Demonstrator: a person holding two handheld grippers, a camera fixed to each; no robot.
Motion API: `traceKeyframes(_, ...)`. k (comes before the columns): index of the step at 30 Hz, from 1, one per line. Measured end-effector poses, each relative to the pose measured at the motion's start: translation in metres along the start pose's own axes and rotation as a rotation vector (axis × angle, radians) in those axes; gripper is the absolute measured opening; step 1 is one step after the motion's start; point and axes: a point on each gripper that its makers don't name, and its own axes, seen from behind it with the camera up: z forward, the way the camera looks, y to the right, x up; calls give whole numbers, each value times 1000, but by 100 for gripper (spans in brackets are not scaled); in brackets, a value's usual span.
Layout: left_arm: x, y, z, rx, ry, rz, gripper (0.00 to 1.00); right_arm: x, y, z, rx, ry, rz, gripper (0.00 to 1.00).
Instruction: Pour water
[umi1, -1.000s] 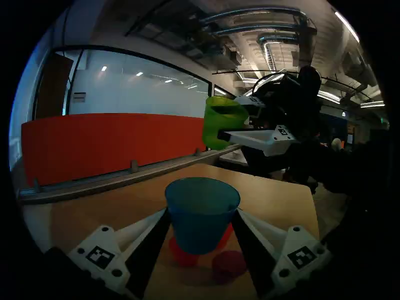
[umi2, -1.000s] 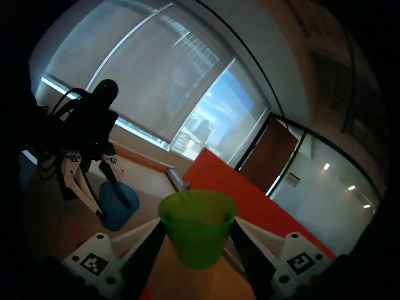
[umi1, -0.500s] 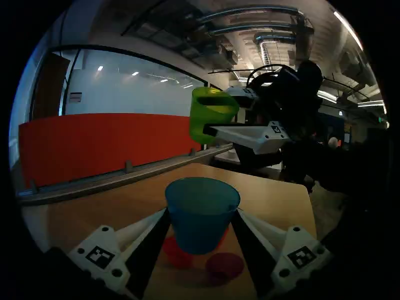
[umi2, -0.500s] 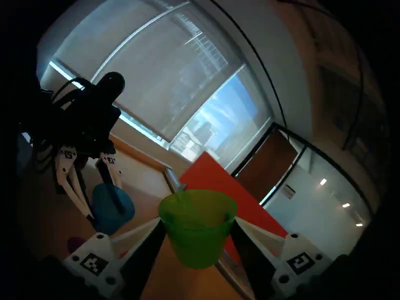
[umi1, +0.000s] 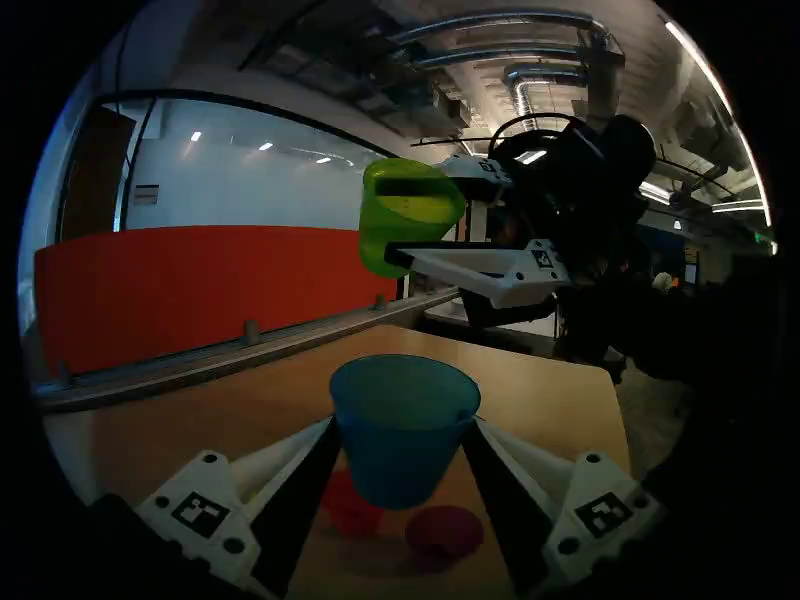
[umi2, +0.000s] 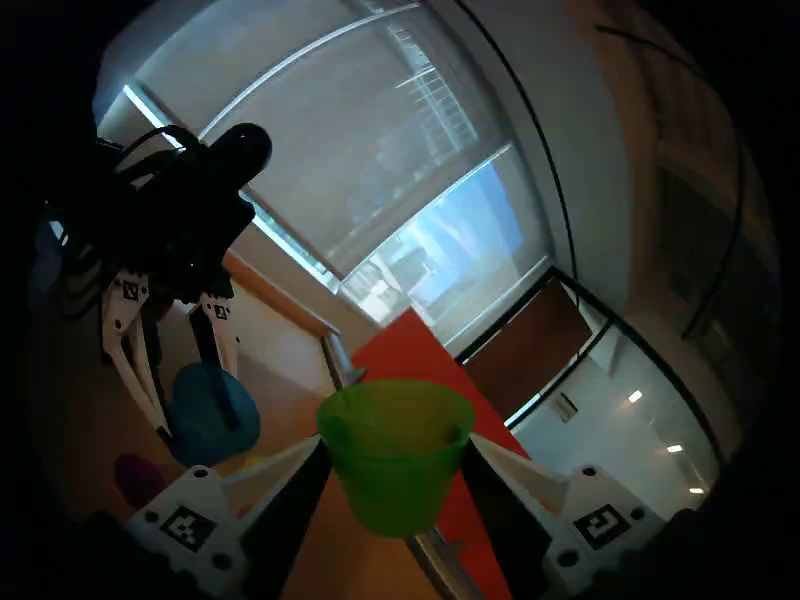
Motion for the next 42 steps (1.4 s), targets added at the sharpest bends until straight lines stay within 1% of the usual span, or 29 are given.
traceKeyframes(13, -1, 3, 3, -12, -3, 4, 83, 9, 0, 6, 5, -1, -83, 87)
traceKeyframes(23, 1, 5, 5, -19, -2, 5, 83, 17, 2, 9, -3, 0, -161, 87)
traceKeyframes(35, 1, 8, 7, -27, -4, 11, 83, 21, 9, 8, -18, 0, -207, 87)
traceKeyframes(42, 2, 8, 8, -29, -1, 9, 83, 24, 12, 8, -29, 3, -236, 87)
